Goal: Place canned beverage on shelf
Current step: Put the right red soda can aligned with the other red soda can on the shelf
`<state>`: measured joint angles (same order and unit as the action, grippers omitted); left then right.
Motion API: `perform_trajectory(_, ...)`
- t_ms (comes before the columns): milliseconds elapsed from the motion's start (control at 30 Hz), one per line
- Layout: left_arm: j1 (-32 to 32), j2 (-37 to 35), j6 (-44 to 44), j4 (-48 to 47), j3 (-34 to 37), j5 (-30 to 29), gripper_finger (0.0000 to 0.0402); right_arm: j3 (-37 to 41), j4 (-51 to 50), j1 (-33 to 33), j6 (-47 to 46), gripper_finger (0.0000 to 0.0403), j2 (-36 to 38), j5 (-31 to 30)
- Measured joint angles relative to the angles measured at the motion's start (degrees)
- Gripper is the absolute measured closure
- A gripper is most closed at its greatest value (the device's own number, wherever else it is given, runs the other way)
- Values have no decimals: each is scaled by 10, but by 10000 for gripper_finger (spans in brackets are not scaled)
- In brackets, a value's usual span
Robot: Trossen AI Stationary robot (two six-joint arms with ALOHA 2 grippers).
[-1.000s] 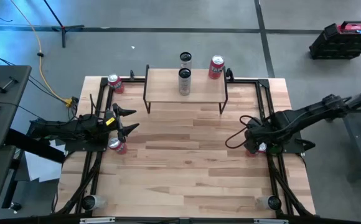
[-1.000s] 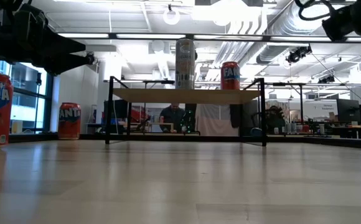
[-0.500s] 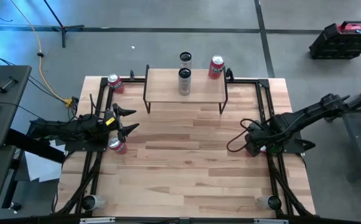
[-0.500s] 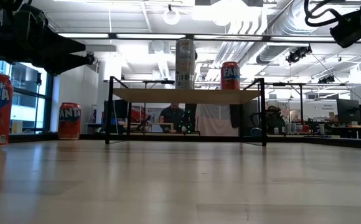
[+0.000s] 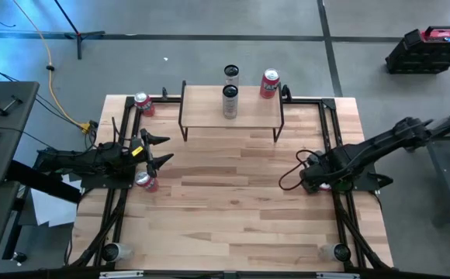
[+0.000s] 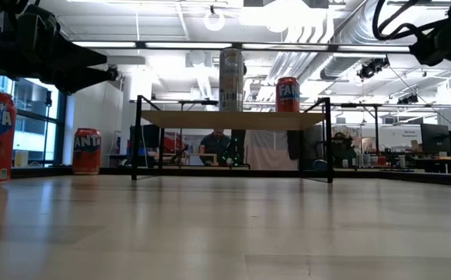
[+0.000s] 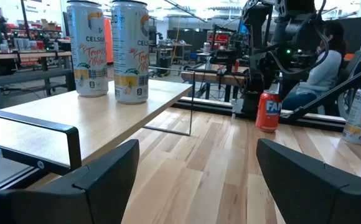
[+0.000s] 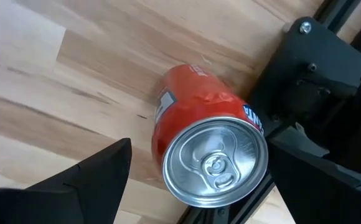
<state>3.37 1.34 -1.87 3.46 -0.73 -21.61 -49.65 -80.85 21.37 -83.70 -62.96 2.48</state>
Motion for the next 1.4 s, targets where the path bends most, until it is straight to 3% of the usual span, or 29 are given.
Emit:
perform_trajectory(333, 0, 0, 0, 0, 0, 0, 88, 0, 51, -1, -4, 52, -36, -29)
perform_trajectory(733, 0, 0, 0, 0, 0, 0, 88, 1, 69, -7, -19, 52, -39, -2)
perform_trajectory(933, 0, 0, 0, 0, 0, 0, 88, 63, 175, -15, -18, 57, -32, 33)
perform_trajectory(1133, 0, 0, 0, 0, 0, 0, 88, 70, 179, -15, -27, 69, -30, 14)
perform_trajectory(1400, 0, 0, 0, 0, 0, 0, 88, 44, 181, -18, -100, 75, -28, 23)
